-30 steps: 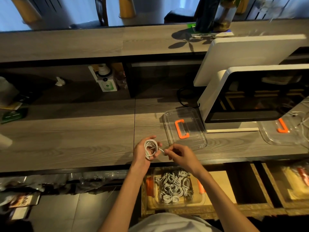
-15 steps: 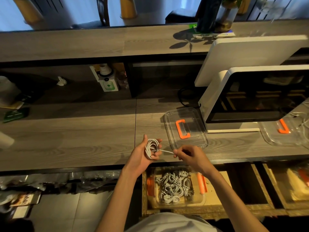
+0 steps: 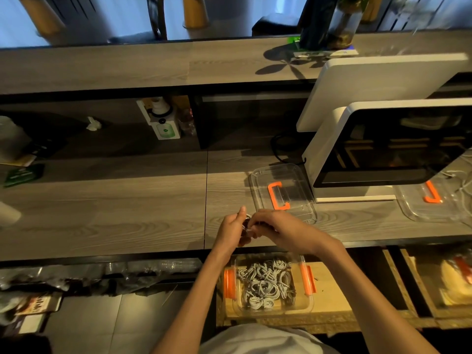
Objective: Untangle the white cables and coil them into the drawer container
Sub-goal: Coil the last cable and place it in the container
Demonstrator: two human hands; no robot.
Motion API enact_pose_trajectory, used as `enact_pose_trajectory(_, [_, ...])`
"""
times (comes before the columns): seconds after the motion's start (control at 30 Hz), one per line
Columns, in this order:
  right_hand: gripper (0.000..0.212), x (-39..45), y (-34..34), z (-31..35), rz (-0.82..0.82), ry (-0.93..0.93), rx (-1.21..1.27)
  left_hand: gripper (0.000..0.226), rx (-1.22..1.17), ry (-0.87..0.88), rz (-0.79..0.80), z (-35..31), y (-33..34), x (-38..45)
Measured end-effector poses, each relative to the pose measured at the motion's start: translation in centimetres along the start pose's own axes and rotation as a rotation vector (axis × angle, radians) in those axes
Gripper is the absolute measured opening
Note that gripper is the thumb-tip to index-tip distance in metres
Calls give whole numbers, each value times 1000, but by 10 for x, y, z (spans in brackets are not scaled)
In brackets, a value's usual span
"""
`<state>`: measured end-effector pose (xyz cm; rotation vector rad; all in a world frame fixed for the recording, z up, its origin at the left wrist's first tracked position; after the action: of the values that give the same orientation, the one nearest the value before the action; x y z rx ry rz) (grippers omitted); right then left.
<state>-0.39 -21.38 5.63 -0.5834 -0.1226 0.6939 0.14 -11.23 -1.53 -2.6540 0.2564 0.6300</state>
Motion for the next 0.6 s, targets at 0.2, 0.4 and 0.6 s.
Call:
enact_pose_trajectory(0.2, [19,8,-21,-1,-111,-83,5,95,-184,-53,332,3,29,-7])
enact_pose_trajectory(0.4, [15,3,-16,-19,-244,-66,185,128,-308,10,636,10,51,-10])
enact_pose_trajectory(0.6, [12,-7,-9,-40,-369,-21,475,62,-492,25,668,0,54,-24])
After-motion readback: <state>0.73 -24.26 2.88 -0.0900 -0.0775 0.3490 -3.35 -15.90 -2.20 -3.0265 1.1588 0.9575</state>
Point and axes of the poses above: each hand's wrist, its own x-axis towards the middle knuckle, its own y-axis out of the palm, z = x × y, the point moved 9 cm from there along x, towards the middle knuckle, and after that the axes turned 15 degrees about x, right-handed, at the moved point
